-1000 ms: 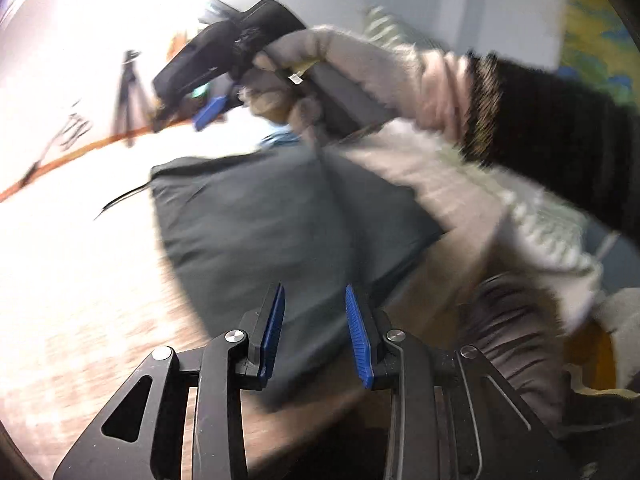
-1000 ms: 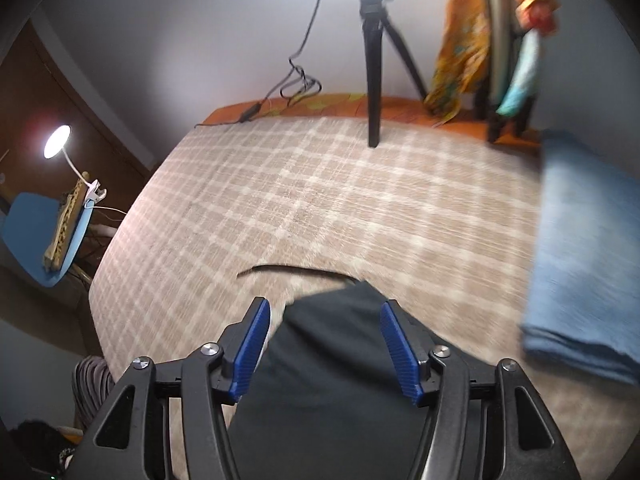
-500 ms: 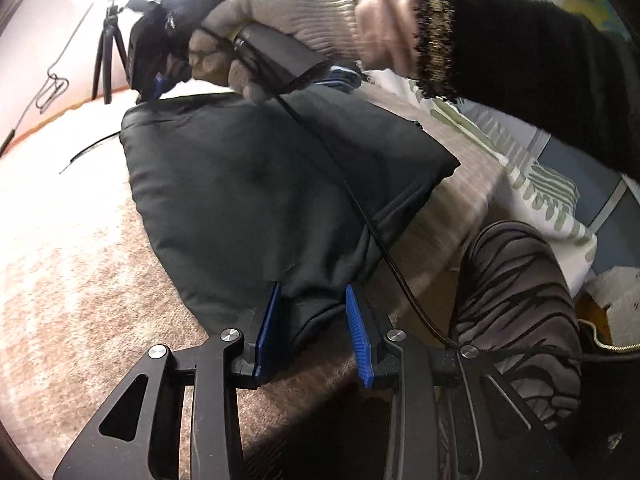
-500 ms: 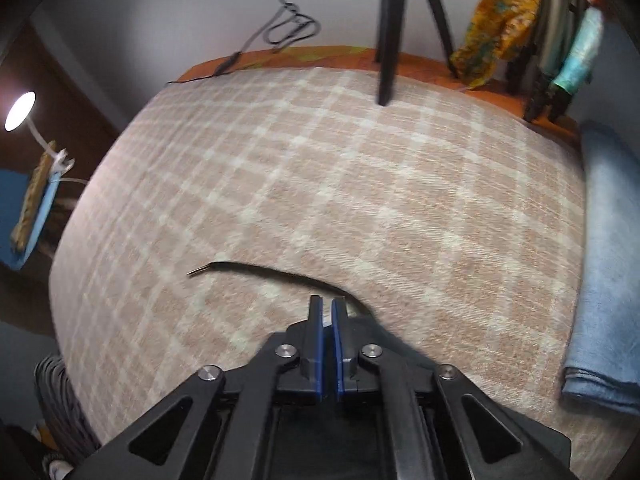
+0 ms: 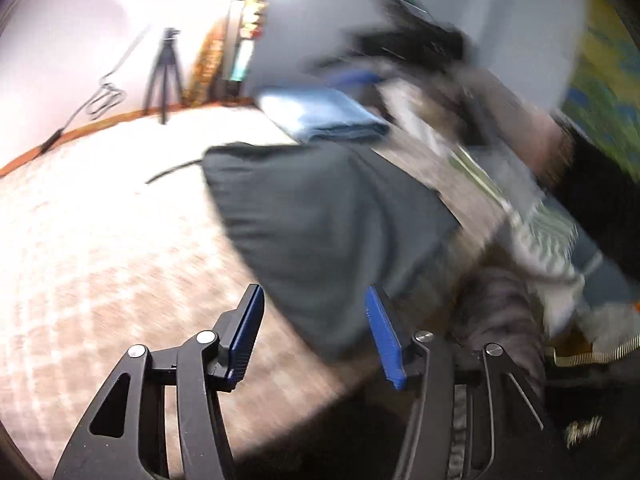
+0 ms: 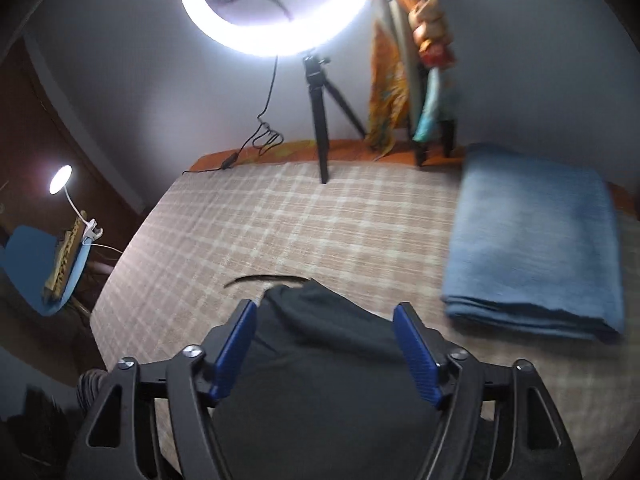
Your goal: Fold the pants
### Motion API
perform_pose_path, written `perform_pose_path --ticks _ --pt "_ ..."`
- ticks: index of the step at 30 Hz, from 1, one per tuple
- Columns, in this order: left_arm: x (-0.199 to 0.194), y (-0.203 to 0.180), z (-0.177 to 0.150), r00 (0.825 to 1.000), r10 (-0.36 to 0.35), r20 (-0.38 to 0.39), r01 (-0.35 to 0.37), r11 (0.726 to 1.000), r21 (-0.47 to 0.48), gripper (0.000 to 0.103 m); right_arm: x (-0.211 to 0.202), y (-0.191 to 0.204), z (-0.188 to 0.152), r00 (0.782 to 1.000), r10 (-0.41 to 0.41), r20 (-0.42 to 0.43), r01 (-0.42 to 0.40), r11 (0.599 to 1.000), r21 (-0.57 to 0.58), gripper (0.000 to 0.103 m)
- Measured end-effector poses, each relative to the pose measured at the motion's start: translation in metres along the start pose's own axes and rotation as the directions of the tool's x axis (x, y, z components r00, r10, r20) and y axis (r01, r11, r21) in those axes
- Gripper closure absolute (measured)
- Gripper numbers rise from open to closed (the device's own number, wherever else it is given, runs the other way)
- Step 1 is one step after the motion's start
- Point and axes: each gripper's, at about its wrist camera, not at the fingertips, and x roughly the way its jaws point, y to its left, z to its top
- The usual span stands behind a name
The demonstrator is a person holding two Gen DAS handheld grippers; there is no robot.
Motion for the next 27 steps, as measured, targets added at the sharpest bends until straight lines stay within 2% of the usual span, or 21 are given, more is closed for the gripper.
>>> perform_pose_path --ticks 2,3,5,8,10,13,15,17,19,23,25,27 --pt "0.009 0.015 0.012 1.000 0.004 -0.003 -0.004 0.999 -0.051 0.045 -0.013 -0.015 -0.018 0.999 -0.044 0.020 0.043 0.999 0.022 0.023" --pt "0.019 0.026 0.021 1.000 -0.021 -0.020 0.019 0.995 -0.099 0.043 -0.019 -0.028 -0.028 0.998 -0.055 0.018 0.054 0.998 0.036 0.022" --pt "0.034 0.045 0.033 0.998 -0.045 -0.036 0.037 0.982 -0.184 0.042 -0.023 -0.043 -0.044 0.998 -0.065 -0.011 0.066 0.996 0.055 0.019" --pt "0.058 0.065 0.043 0.996 -0.055 -0.070 0.036 0.967 -0.251 0.041 -0.019 -0.067 -0.062 0.992 -0.105 -0.068 0.111 0.990 0.091 0.017" --pt "0.082 0.077 0.047 0.991 -0.079 -0.109 0.042 0.951 -0.305 0.041 -0.009 -0.085 -0.075 0.991 -0.061 -0.121 0.078 0.986 0.146 0.016" --pt "0.105 0.089 0.045 0.983 -0.122 -0.139 0.062 0.926 -0.373 0.041 0.008 -0.102 -0.089 0.984 0.065 -0.166 -0.024 0.971 0.236 0.016" --pt "0.109 0.090 0.047 0.981 -0.127 -0.147 0.062 0.921 -0.386 0.041 0.020 -0.106 -0.096 0.977 0.103 -0.188 -0.052 0.965 0.258 0.015" --pt "0.115 0.091 0.046 0.978 -0.146 -0.150 0.074 0.913 -0.401 0.041 0.035 -0.107 -0.101 0.968 0.094 -0.232 -0.034 0.968 0.249 0.014" --pt "0.117 0.089 0.048 0.979 -0.146 -0.145 0.080 0.919 -0.387 0.041 0.045 -0.109 -0.107 0.959 0.115 -0.257 -0.047 0.965 0.257 0.013" --pt "0.120 0.087 0.052 0.978 -0.152 -0.141 0.091 0.924 -0.370 0.042 0.045 -0.109 -0.113 0.963 0.174 -0.207 -0.119 0.960 0.252 0.000" --pt "0.123 0.086 0.054 0.978 -0.159 -0.139 0.098 0.926 -0.365 0.044 0.046 -0.107 -0.114 0.964 0.183 -0.193 -0.136 0.962 0.235 0.000" --pt "0.127 0.084 0.057 0.977 -0.160 -0.141 0.102 0.930 -0.352 0.044 0.046 -0.105 -0.115 0.960 0.216 -0.179 -0.173 0.958 0.230 0.006"
